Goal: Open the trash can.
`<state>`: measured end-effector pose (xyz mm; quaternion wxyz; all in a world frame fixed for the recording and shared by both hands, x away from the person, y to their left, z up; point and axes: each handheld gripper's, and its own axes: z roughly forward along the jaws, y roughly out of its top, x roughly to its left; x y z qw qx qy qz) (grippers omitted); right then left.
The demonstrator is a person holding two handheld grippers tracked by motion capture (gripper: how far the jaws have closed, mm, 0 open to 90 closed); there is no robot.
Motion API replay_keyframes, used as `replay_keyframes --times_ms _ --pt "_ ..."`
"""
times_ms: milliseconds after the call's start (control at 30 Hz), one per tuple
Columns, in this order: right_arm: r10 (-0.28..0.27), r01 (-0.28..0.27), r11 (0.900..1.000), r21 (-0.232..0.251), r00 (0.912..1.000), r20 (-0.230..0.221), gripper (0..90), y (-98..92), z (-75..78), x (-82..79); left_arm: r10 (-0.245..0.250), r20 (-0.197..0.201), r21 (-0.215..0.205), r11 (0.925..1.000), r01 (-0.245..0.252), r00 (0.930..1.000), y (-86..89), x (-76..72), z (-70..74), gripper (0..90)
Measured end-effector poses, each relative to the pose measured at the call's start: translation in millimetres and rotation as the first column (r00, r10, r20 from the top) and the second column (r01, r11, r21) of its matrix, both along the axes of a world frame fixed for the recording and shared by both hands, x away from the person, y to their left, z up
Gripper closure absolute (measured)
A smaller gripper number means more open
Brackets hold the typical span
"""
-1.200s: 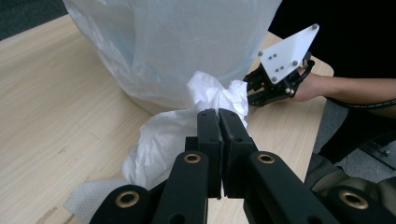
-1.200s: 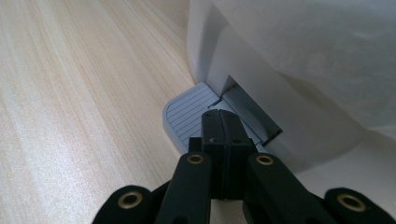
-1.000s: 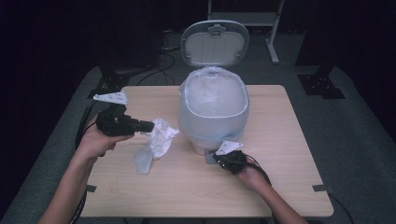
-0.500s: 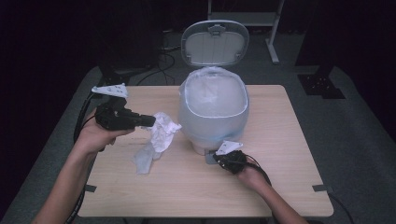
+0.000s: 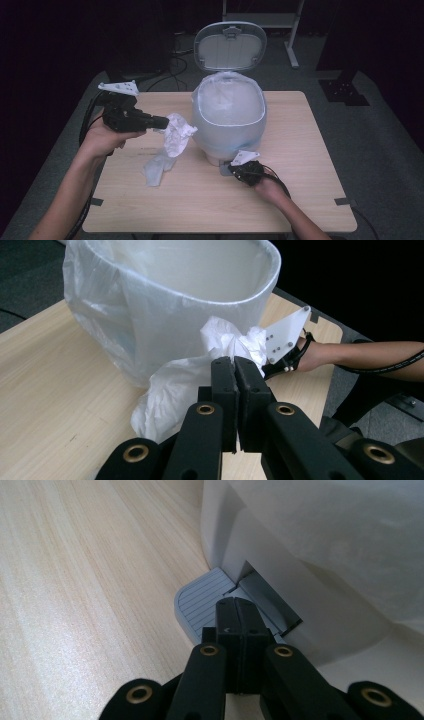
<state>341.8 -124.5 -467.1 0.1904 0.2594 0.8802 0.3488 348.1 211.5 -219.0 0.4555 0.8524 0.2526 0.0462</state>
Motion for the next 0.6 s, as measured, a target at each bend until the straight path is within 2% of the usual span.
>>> replay_keyframes --times_ms 600 --pt "0.001 -0.001 1.0 0.007 1.0 0.001 89.6 -1.0 -0.5 0.2 -0.03 0.006 -0.008 0.9995 0.03 0.9995 -12.2 4.7 19.2 88.4"
